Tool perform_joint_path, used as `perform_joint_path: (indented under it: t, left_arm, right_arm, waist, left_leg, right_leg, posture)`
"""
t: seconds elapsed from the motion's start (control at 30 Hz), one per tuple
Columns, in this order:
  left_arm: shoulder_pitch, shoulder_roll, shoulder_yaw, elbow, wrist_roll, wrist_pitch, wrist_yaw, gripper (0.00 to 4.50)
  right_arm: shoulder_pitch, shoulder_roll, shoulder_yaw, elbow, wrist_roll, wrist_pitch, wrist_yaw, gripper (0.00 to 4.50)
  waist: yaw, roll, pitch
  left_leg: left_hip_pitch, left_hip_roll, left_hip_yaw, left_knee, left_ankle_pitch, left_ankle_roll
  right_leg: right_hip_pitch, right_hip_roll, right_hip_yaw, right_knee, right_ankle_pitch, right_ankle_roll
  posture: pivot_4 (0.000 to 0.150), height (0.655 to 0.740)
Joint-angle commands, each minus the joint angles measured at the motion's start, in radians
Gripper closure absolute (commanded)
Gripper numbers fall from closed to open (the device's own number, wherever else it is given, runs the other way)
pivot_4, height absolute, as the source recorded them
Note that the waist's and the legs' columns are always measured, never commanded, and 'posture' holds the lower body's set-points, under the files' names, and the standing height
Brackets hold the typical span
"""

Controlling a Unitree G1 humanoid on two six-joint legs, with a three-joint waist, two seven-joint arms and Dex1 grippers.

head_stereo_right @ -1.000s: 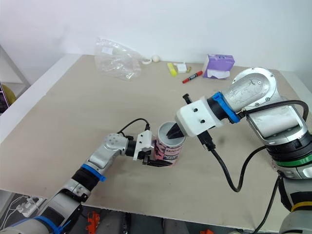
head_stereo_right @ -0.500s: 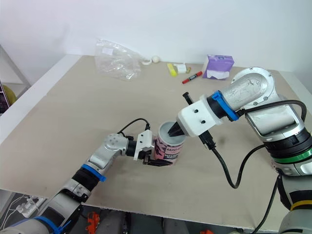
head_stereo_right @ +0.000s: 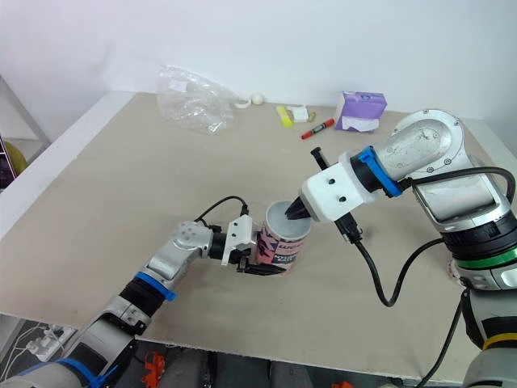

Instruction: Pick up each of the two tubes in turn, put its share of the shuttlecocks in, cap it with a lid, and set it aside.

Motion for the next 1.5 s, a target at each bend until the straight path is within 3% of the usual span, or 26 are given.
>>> perform_joint_path:
  t: [0.03, 0.27, 0.6, 1.1, 1.37, 1.4, 1.47, 1.5]
  left_arm:
    - [0.015, 0.013, -0.016, 0.05, 0.046, 0.024, 0.015, 1.66]
    - [0.009, 0.012, -0.014, 0.06, 0.045, 0.019, 0.016, 1.66]
    - [0.014, 0.016, -0.008, 0.062, 0.045, 0.012, 0.02, 1.66]
    - [0.012, 0.034, 0.019, 0.112, 0.029, -0.025, 0.015, 1.66]
    - [-0.004, 0.036, 0.065, 0.096, -0.055, 0.021, -0.044, 1.66]
    - [-0.011, 0.038, 0.072, 0.088, -0.067, 0.027, -0.055, 1.06]
    - [-0.02, 0.044, 0.078, 0.079, -0.075, 0.027, -0.071, 0.64]
    - [-0.027, 0.051, 0.078, 0.074, -0.074, 0.021, -0.082, 0.2]
  right_arm:
    - [0.076, -0.019, 0.013, -0.022, -0.018, 0.061, 0.033, 4.43]
    - [0.131, 0.049, -0.002, -0.067, -0.009, 0.125, -0.005, 4.43]
    - [0.145, 0.162, -0.079, -0.11, 0.103, 0.286, -0.063, 4.43]
    - [0.112, 0.063, -0.417, -0.062, 0.325, 0.57, -0.217, 4.43]
    - [0.37, 0.087, -0.634, -0.157, 0.403, 0.647, -0.413, 4.43]
    - [0.436, 0.091, -0.649, -0.174, 0.39, 0.628, -0.422, 4.5]
    - [0.532, 0.104, -0.668, -0.212, 0.382, 0.612, -0.442, 3.86]
    - [0.599, 0.113, -0.671, -0.243, 0.371, 0.588, -0.448, 3.53]
  waist:
    - [0.0, -0.003, -0.002]
    - [0.0, -0.011, -0.01]
    - [0.0, -0.011, -0.012]
    - [0.001, -0.007, -0.009]
    - [-0.003, -0.007, -0.008]
    - [-0.004, -0.006, -0.007]
    - [-0.006, -0.005, -0.006]
    - [-0.007, -0.004, -0.006]
  left_leg:
    - [0.0, 0.0, 0.0, 0.0, 0.0, 0.0]
    - [0.0, 0.001, 0.0, -0.001, -0.001, -0.001]
    - [0.002, 0.003, 0.0, -0.002, -0.001, -0.002]
    - [-0.006, 0.002, 0.0, -0.001, -0.001, -0.002]
    - [-0.006, 0.002, 0.001, -0.002, -0.001, -0.002]
    - [-0.006, 0.003, 0.001, -0.002, -0.001, -0.002]
    - [-0.006, 0.003, 0.001, -0.003, -0.001, -0.001]
    - [-0.008, 0.005, 0.001, -0.004, -0.001, -0.001]
  right_leg:
    - [0.0, 0.0, 0.0, 0.0, 0.0, 0.0]
    - [0.0, -0.001, -0.001, -0.001, 0.0, 0.0]
    - [0.001, -0.001, -0.003, -0.001, 0.0, 0.0]
    - [-0.001, -0.001, -0.004, -0.001, 0.0, -0.001]
    - [-0.002, 0.0, -0.003, -0.002, 0.0, -0.001]
    - [-0.002, 0.0, -0.002, -0.002, 0.0, -0.001]
    - [-0.003, 0.002, -0.002, -0.002, 0.0, -0.001]
    - [-0.005, 0.004, -0.001, -0.002, 0.0, -0.001]
  posture:
    - [0.15, 0.74]
    - [0.15, 0.74]
    - [0.15, 0.74]
    - [0.15, 0.74]
    - [0.15, 0.74]
    - [0.15, 0.74]
    - [0.15, 0.74]
    - [0.15, 0.74]
